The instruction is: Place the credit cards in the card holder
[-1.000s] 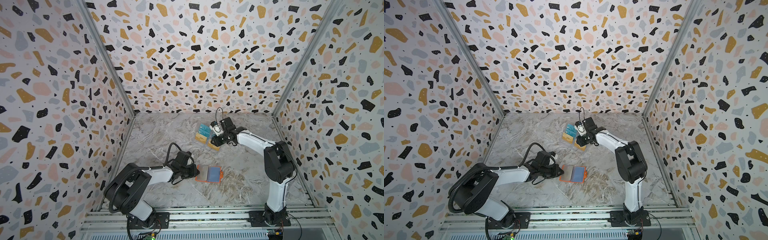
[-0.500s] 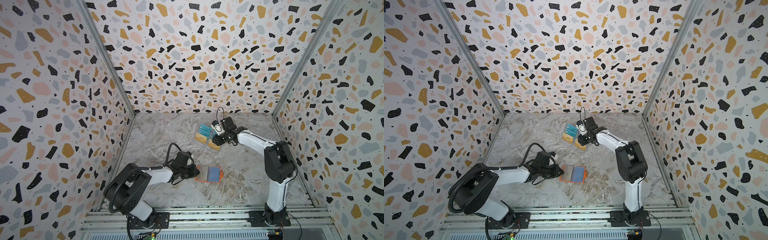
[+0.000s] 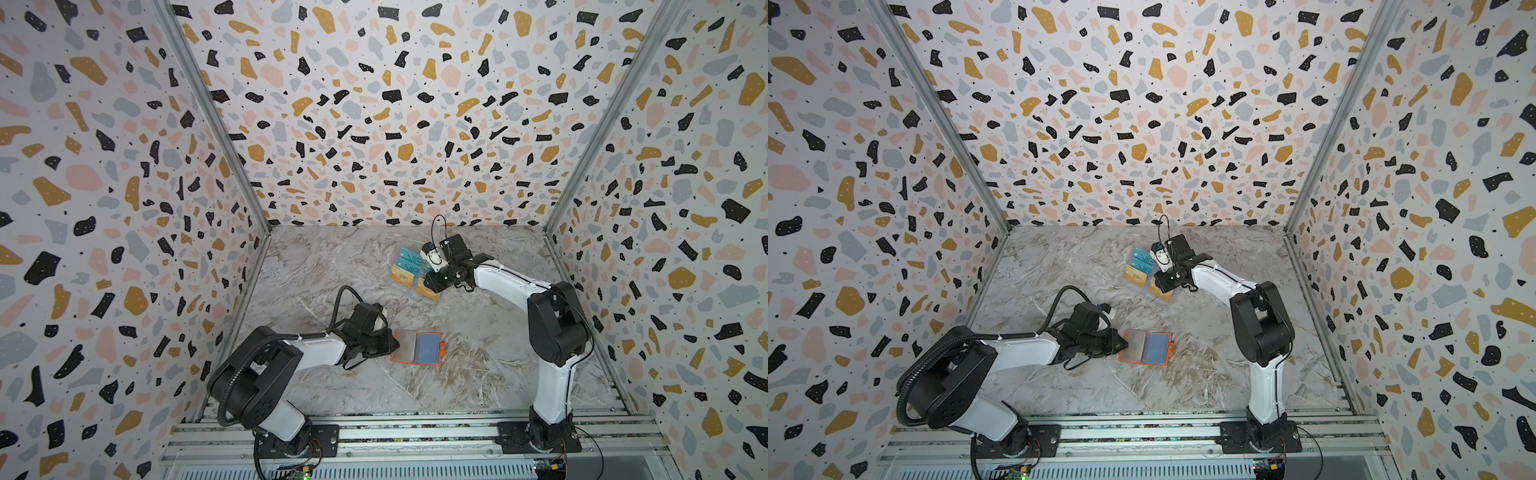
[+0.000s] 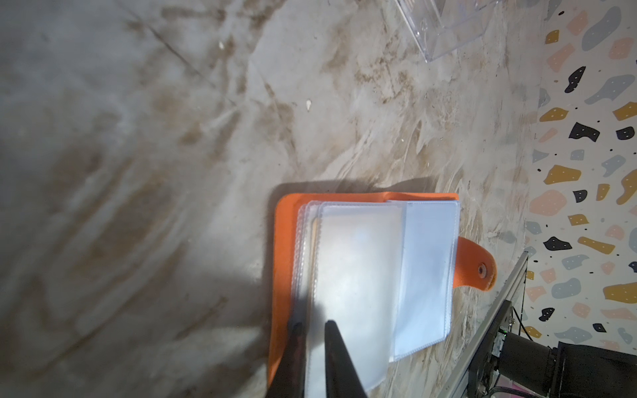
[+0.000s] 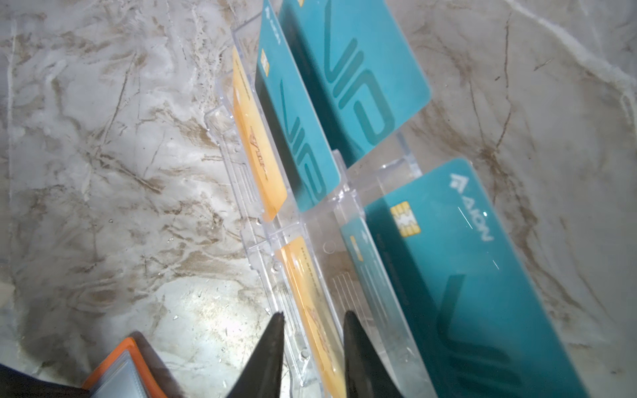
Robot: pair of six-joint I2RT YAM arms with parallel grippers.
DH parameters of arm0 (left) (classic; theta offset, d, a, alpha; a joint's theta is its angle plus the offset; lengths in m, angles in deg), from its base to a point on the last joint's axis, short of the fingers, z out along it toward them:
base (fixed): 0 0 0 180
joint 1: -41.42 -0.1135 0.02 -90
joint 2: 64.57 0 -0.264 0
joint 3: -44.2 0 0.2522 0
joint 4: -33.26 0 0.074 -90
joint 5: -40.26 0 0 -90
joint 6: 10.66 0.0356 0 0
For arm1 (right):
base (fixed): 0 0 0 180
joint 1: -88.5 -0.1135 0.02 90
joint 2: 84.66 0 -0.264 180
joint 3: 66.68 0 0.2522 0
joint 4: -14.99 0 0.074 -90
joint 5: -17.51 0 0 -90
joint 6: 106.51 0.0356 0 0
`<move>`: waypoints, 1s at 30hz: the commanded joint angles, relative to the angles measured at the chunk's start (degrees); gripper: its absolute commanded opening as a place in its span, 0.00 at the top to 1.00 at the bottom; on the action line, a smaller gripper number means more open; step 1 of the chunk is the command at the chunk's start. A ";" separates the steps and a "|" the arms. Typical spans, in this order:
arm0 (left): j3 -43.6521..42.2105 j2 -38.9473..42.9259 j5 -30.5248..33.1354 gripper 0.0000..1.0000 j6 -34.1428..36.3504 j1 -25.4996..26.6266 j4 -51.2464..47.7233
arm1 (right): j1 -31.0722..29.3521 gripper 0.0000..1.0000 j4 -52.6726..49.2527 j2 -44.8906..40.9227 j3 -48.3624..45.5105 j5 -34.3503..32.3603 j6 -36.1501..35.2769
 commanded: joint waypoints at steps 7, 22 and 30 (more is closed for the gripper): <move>-1.89 -1.36 0.68 0.84 0.22 0.24 -5.53 | -0.36 0.70 -1.57 -0.23 1.69 1.61 -1.58; -1.80 -1.18 0.76 0.84 -0.02 0.24 -5.36 | -0.50 0.80 -2.41 0.81 2.30 3.02 -3.07; -1.72 -0.92 0.85 0.84 -0.19 0.24 -5.51 | -0.54 0.90 -2.25 -0.08 3.15 2.58 -4.94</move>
